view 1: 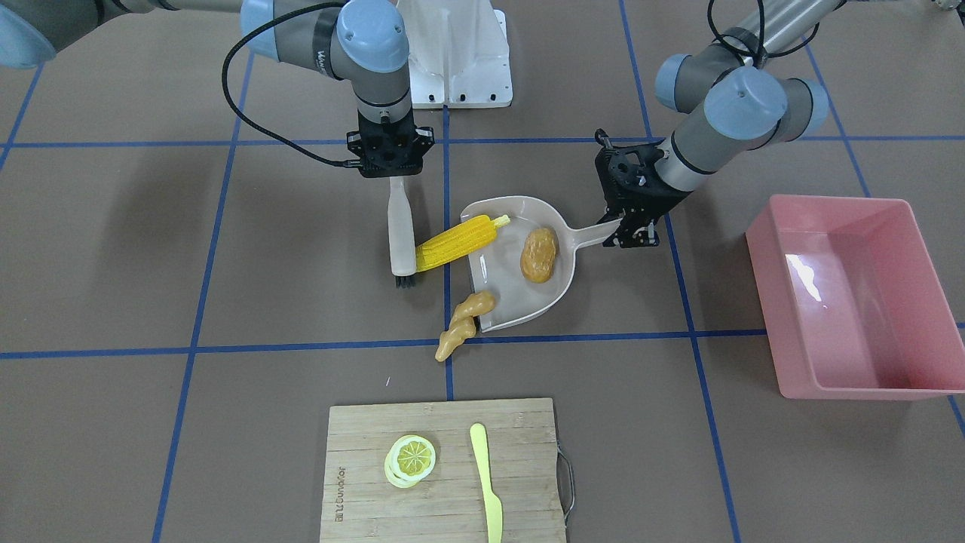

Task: Sweep and dump trash into bin

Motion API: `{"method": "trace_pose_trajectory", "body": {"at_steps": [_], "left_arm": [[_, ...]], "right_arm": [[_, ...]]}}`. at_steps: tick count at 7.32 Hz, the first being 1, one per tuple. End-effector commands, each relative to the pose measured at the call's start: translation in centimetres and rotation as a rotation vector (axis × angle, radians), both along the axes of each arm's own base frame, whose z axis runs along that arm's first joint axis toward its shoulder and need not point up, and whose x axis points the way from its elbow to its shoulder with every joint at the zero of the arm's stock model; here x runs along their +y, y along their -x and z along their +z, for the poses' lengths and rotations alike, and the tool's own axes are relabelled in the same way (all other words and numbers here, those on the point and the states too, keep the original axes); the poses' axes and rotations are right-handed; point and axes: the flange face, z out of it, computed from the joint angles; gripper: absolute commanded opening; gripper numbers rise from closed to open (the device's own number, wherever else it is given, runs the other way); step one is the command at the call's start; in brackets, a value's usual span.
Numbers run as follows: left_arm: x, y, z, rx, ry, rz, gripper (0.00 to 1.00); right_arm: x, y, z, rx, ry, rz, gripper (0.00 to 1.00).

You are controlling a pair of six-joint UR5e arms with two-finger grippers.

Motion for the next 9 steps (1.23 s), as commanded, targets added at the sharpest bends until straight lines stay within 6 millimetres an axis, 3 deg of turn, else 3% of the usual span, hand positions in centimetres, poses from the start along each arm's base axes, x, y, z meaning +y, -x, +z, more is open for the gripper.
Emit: {"method": "trace_pose_trajectory", "body": {"at_steps": [1,4,7,9], "left_arm": [[0.0,0.2,-0.3,0.005,-0.005,-0.001,0.0],[0.0,0.2,-0.4,0.007,-0.007,-0.001,0.0],[-0.7,0.8,-1.3,0.019,-0.019,-0.016,0.0],[-0.8,0.8,-1.3,0.018,-0.018,-0.018,0.0]], "right_arm": [[-0.6,1.1,-0.6,-0.039,0.021,0.032,0.0],[-0.8,1.6,-2.3,-0.107,0.048,0.069,0.0],[-2.1,4.7,-3.3,-0.199,0.083,0.123,0.0],[-2.3,4.7,-5.4,-0.248,0.097,0.146,0.0]]}}
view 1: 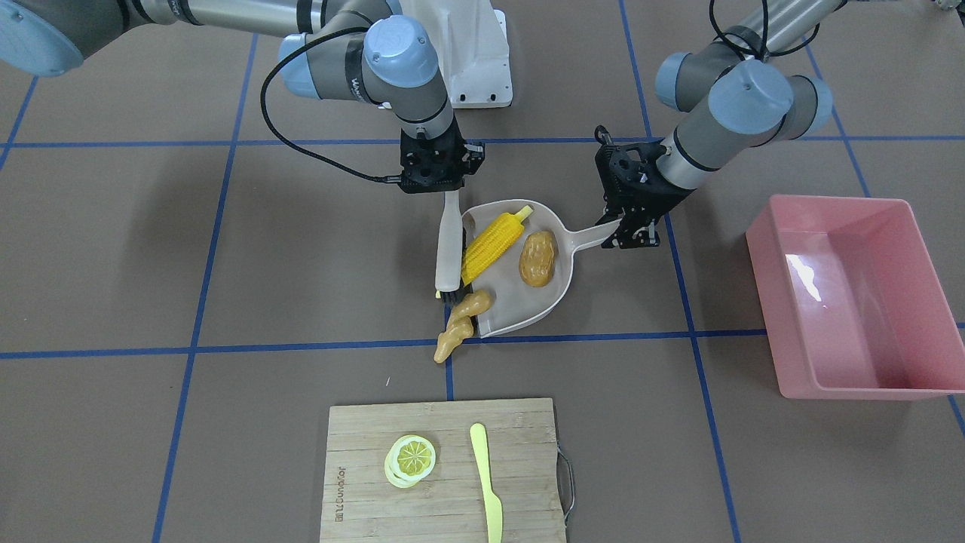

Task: Sweep and dump trash into bin

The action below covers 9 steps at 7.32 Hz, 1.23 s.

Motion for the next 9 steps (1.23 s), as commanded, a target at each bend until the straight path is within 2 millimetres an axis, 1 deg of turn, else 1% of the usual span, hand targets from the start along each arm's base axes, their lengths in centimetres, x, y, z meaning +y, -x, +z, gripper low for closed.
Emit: {"method": "trace_pose_trajectory", "body": {"at_steps": [1,2,4,5,6,7,8,9], "left_arm": [[0.0,0.0,0.0,0.0,0.002,-0.001,0.0],[0.0,0.0,-0.1,0.001,0.002,-0.002,0.0],[0.0,0.0,-0.1,0.001,0.002,-0.002,0.0],[-0.1,-0.1,-0.2,0.003,0.001,-0.002,0.0],[0.0,0.0,-0.1,0.002,0.003,-0.002,0.0],[-0.1,-0.1,-0.1,0.0,0.004,-0.002,0.0],[-0.1,-0.1,0.2,-0.004,0.008,-0.002,0.0],[-0.1,-0.1,0.2,-0.004,0.01,-0.003,0.0]], "right_arm": [[-0.3,0.2,-2.0,-0.062,0.021,0.032,0.0],[-0.6,0.6,-2.8,-0.094,0.03,0.048,0.0],[-1.2,1.1,-3.3,-0.09,0.037,0.056,0.0],[-1.2,1.1,-3.5,-0.085,0.054,0.056,0.0],[-1.2,0.5,-3.7,-0.072,0.098,0.028,0.0],[-1.4,-1.2,-4.3,-0.055,0.133,0.009,0.0],[-1.8,-2.8,-4.5,-0.027,0.157,0.01,0.0],[-2.4,-3.1,-3.6,0.008,0.167,0.013,0.0]]}}
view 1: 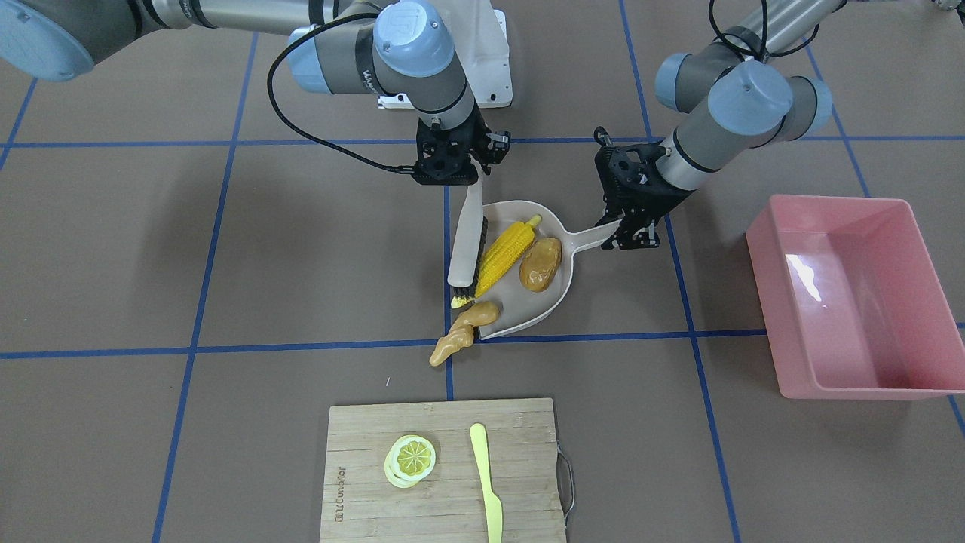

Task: Sweep and dump trash into bin

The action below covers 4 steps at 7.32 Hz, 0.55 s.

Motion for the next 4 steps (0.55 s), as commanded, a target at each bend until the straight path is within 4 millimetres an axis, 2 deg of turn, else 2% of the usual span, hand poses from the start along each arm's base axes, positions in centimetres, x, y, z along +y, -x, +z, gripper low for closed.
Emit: {"method": "trace_pose_trajectory", "body": {"at_steps": [1,2,3,4], "left_arm": [[-0.1,-0.1,0.2,-0.004,0.005,-0.001,0.0],[-0.1,-0.1,0.2,-0.003,0.017,-0.007,0.0],[-0.1,-0.1,0.2,-0.003,0.018,-0.008,0.0],[-0.1,-0.1,0.3,-0.006,0.02,-0.008,0.0]], "right_arm": [[-0.6,-0.9,1.8,0.078,0.01,-0.028,0.0],[-1.0,-1.5,2.8,0.12,-0.031,-0.066,0.0],[-2.4,-3.0,3.2,0.16,-0.085,-0.101,0.0],[-3.4,-5.6,3.3,0.224,-0.157,-0.157,0.0]]}}
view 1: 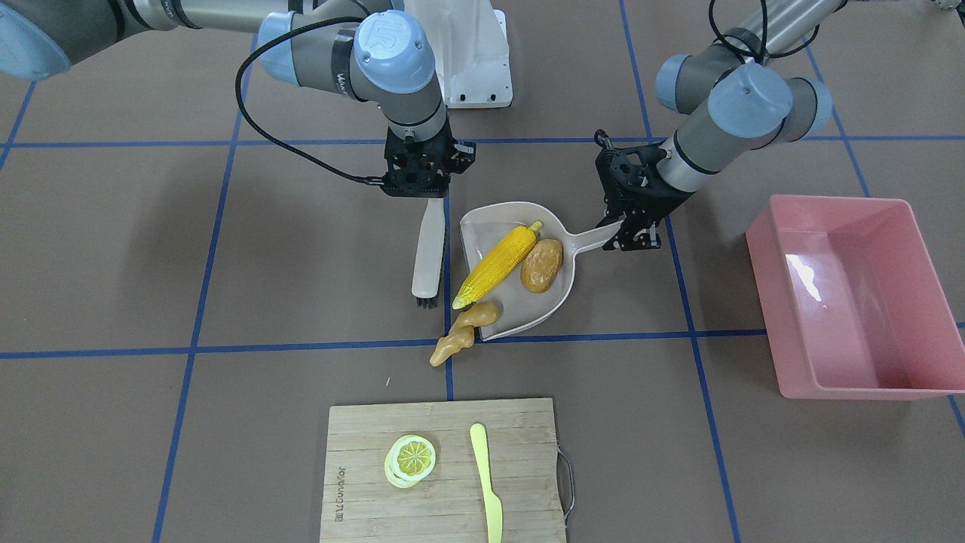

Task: Sweep and dump trash into bin

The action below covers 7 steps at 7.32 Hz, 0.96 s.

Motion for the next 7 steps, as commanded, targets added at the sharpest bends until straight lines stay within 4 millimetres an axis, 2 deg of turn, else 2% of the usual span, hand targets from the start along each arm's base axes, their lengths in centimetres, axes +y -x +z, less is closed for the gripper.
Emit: {"method": "trace_pose_trajectory", "body": {"at_steps": [1,5,7], "left_arm": [[0.0,0.0,0.1,-0.002,0.004,-0.001,0.0],[-0.1,-0.1,0.2,-0.005,0.006,-0.004,0.0],[-0.2,-0.3,0.5,-0.011,0.009,-0.005,0.0]], "right_arm": [[-1.8,-4.5,0.6,0.13,-0.15,-0.123,0.0],[-6.1,-3.5,5.2,0.37,-0.431,-0.237,0.0],[-8.1,-2.3,5.9,0.45,-0.5,-0.272,0.0]]}}
